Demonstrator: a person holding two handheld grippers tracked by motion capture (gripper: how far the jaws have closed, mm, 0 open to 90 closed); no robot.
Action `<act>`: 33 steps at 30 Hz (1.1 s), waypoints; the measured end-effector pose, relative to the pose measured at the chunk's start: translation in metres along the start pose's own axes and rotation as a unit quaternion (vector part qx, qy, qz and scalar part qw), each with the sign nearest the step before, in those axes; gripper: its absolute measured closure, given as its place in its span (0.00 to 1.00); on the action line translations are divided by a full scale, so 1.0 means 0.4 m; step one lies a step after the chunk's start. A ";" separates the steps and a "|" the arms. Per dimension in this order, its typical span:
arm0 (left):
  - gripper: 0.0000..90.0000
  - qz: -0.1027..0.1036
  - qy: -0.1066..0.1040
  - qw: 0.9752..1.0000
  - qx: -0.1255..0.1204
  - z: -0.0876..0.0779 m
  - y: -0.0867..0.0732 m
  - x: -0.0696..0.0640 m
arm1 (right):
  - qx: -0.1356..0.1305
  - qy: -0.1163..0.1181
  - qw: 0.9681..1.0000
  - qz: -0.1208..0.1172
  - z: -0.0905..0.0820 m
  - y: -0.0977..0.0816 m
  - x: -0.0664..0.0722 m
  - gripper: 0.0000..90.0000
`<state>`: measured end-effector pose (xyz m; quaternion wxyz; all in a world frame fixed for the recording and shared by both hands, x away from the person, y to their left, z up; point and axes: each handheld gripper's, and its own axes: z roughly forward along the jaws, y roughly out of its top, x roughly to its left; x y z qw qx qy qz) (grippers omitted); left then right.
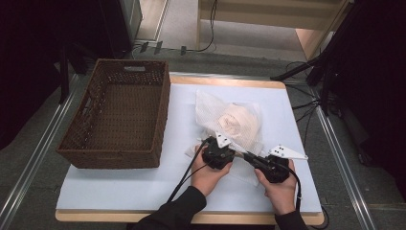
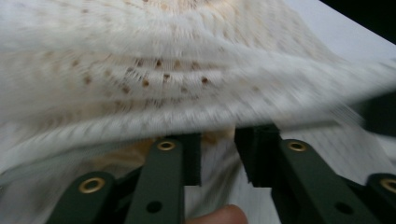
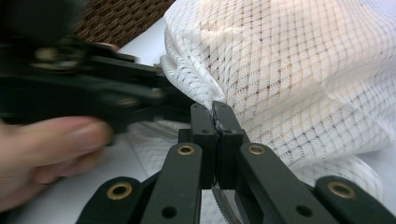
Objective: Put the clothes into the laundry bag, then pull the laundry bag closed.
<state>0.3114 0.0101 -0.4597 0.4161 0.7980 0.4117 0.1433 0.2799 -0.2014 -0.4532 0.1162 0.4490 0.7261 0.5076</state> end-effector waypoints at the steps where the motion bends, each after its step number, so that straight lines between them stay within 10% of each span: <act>1: 0.71 0.004 0.001 1.000 -0.001 -0.020 -0.007 0.007 | 0.001 0.000 1.000 0.000 0.001 0.000 0.002 0.99; 5: 0.67 -0.002 0.003 1.000 -0.010 -0.079 -0.028 0.037 | 0.003 -0.002 1.000 -0.004 0.000 -0.005 0.006 0.99; 9: 0.63 0.006 0.019 1.000 -0.019 -0.147 -0.069 0.069 | -0.007 0.002 1.000 0.002 -0.007 -0.011 0.002 0.72; 19: 0.56 0.003 0.067 0.998 -0.020 -0.185 -0.136 0.123 | -0.011 -0.037 0.999 -0.005 -0.067 -0.060 0.004 0.40; 27: 0.52 -0.008 0.072 0.997 -0.030 -0.194 -0.146 0.152 | 0.008 -0.105 0.994 0.012 -0.099 -0.106 -0.024 0.30; 33: 0.52 -0.006 0.078 0.996 -0.032 -0.189 -0.150 0.158 | 0.049 -0.112 0.991 0.055 -0.083 -0.123 -0.035 0.37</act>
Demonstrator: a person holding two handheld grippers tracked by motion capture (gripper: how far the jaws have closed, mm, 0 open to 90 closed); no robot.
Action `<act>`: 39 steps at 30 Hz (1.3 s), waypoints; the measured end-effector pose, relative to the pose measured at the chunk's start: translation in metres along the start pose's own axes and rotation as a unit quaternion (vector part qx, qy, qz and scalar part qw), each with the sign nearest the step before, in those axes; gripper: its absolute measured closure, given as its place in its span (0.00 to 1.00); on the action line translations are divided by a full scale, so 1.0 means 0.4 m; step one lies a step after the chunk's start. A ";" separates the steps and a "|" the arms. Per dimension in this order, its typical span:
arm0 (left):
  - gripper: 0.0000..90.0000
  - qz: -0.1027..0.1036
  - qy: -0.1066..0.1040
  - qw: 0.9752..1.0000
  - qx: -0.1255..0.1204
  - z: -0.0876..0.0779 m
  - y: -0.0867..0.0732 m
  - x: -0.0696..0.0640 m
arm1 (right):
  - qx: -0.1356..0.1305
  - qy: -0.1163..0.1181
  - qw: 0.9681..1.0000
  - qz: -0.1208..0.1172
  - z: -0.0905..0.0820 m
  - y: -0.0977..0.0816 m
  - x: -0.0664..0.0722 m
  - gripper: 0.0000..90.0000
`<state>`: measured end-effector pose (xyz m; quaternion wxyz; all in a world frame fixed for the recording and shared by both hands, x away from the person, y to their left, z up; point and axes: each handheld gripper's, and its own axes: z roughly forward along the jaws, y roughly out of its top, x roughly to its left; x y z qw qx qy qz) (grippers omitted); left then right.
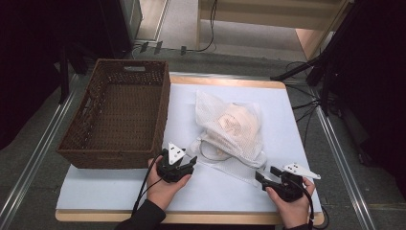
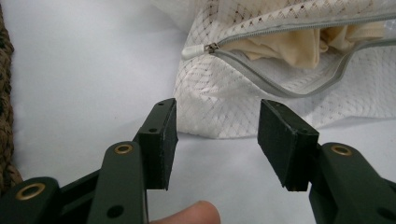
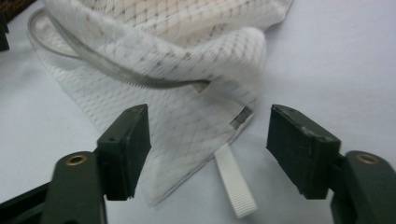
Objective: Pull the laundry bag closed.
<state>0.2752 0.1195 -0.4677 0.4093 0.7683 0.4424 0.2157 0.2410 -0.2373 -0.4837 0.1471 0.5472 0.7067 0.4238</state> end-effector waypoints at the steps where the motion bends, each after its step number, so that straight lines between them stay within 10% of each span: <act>1: 0.52 0.001 0.000 1.000 0.000 0.000 0.000 0.000 | 0.012 0.001 1.000 -0.004 0.009 -0.006 0.009 0.45; 11: 0.51 0.001 0.000 1.000 0.000 0.004 -0.003 0.000 | 0.024 -0.023 0.998 -0.053 0.013 -0.009 0.014 0.86; 14: 0.52 0.000 0.000 1.000 -0.004 0.004 -0.003 0.000 | 0.030 0.005 0.999 -0.043 0.010 -0.005 -0.003 0.99; 30: 0.51 0.043 0.012 0.998 0.039 0.041 0.006 -0.037 | 0.019 -0.038 0.999 -0.003 -0.019 -0.002 -0.080 0.99; 31: 0.58 0.041 0.012 0.998 0.054 0.049 0.009 -0.035 | 0.008 -0.023 1.000 -0.004 -0.021 -0.003 -0.071 0.85; 36: 0.98 0.068 -0.031 0.995 0.068 0.059 0.016 -0.042 | -0.011 -0.013 0.999 -0.040 -0.025 0.005 -0.025 0.74; 39: 1.00 0.062 -0.035 0.995 0.073 0.053 0.015 -0.048 | -0.019 -0.010 0.995 -0.100 -0.031 0.013 0.027 0.75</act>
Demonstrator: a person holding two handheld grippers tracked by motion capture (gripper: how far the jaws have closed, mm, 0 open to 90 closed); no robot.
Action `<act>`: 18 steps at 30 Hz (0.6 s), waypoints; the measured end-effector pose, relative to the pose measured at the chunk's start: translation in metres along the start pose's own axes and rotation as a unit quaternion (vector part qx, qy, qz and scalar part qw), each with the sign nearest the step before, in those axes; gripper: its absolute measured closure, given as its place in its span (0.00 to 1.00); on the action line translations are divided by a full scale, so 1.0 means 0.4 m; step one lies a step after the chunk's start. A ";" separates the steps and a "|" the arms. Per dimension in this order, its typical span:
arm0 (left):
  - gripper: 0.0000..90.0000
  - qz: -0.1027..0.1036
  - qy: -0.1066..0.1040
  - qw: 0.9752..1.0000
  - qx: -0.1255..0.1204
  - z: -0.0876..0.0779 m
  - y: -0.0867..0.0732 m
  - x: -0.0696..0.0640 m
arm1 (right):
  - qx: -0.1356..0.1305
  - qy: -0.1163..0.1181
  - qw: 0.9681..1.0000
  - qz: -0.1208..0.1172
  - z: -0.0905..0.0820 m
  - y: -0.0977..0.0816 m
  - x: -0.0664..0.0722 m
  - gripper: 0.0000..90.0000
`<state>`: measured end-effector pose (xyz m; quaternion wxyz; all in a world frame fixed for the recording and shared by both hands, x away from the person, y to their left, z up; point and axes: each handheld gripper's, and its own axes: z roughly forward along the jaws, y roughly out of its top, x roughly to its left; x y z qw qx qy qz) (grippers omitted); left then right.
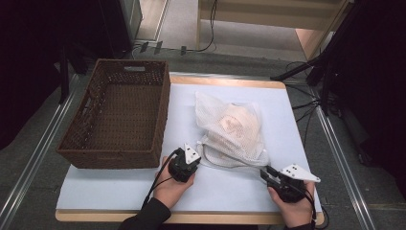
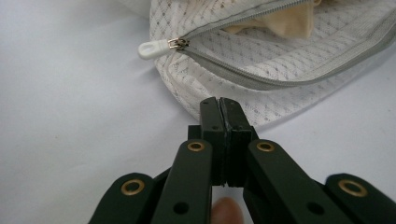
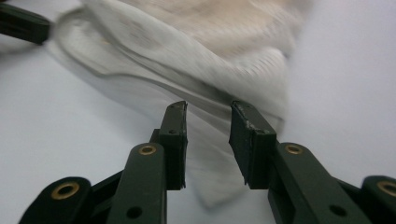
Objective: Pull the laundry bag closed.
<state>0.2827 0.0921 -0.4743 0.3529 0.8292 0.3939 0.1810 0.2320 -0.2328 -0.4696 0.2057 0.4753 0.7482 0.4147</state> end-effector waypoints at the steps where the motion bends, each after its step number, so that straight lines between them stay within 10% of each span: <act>1: 1.00 -0.016 -0.018 1.000 0.001 -0.005 -0.003 0.005 | -0.005 0.008 1.000 -0.007 -0.003 0.006 0.017 0.75; 9: 1.00 -0.031 -0.067 0.997 -0.006 -0.059 -0.031 -0.020 | -0.001 0.096 0.992 -0.076 0.070 0.047 0.183 0.75; 18: 1.00 -0.030 -0.070 0.997 -0.001 -0.091 -0.064 -0.040 | 0.012 0.125 0.988 -0.089 0.160 0.082 0.292 0.66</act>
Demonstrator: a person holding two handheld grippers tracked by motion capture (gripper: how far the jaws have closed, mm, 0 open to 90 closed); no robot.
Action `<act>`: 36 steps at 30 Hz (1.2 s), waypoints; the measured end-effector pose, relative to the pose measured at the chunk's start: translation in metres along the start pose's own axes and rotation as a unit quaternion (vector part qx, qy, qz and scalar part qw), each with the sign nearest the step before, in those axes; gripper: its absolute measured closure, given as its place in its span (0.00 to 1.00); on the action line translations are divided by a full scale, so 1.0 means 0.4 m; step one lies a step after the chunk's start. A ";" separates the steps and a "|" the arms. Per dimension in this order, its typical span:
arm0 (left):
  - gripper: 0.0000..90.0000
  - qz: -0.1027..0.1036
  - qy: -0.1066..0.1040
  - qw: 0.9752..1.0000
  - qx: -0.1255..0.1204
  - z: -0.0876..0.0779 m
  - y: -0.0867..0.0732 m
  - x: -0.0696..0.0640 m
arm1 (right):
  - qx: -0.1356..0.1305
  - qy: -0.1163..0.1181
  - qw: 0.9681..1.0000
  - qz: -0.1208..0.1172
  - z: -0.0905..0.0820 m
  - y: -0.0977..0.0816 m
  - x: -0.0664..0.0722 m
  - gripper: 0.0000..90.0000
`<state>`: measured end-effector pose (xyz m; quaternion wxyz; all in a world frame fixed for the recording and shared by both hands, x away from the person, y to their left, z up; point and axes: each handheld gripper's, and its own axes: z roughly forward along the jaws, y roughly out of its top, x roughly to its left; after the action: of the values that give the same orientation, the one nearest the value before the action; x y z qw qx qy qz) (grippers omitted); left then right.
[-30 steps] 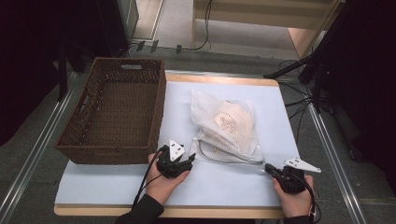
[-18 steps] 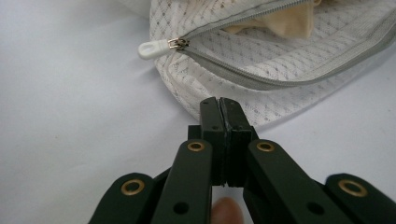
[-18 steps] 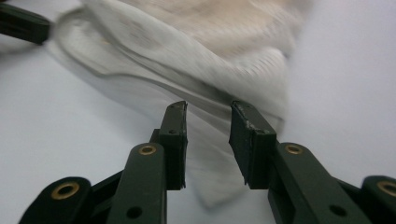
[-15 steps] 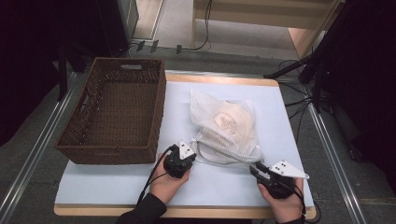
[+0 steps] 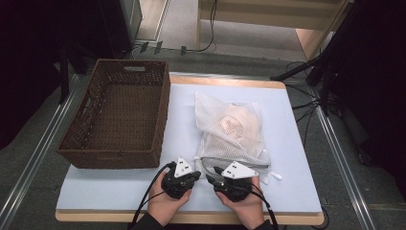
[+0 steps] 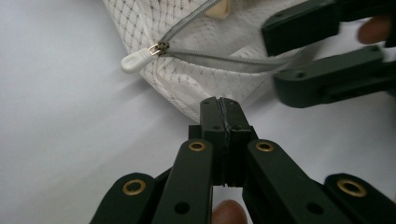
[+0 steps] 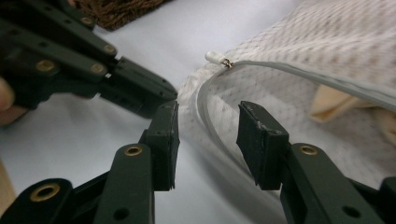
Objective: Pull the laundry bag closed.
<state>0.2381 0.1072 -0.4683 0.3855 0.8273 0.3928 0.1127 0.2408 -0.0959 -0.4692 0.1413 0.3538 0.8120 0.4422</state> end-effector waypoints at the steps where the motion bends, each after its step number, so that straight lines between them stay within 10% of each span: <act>1: 1.00 0.000 -0.004 1.000 0.002 -0.002 -0.003 -0.001 | 0.005 -0.001 1.000 0.003 0.010 0.003 0.002 0.67; 9: 0.99 -0.004 -0.016 1.000 -0.004 -0.028 -0.020 0.004 | 0.049 0.015 0.999 -0.008 0.052 0.003 0.005 0.99; 16: 0.82 -0.045 0.000 0.998 -0.052 -0.054 -0.011 0.053 | 0.033 0.007 0.999 0.000 0.037 -0.003 -0.011 1.00; 27: 1.00 -0.037 0.028 0.999 0.006 0.041 0.031 0.059 | -0.012 0.029 0.999 0.017 -0.001 0.012 -0.031 1.00; 36: 0.94 -0.047 0.021 0.999 -0.003 0.084 0.065 0.058 | -0.036 0.046 0.998 0.016 -0.019 0.024 -0.030 1.00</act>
<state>0.2845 0.0955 -0.4749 0.3847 0.8044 0.4385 0.1129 0.2493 -0.1055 -0.4581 0.1090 0.3407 0.7956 0.4890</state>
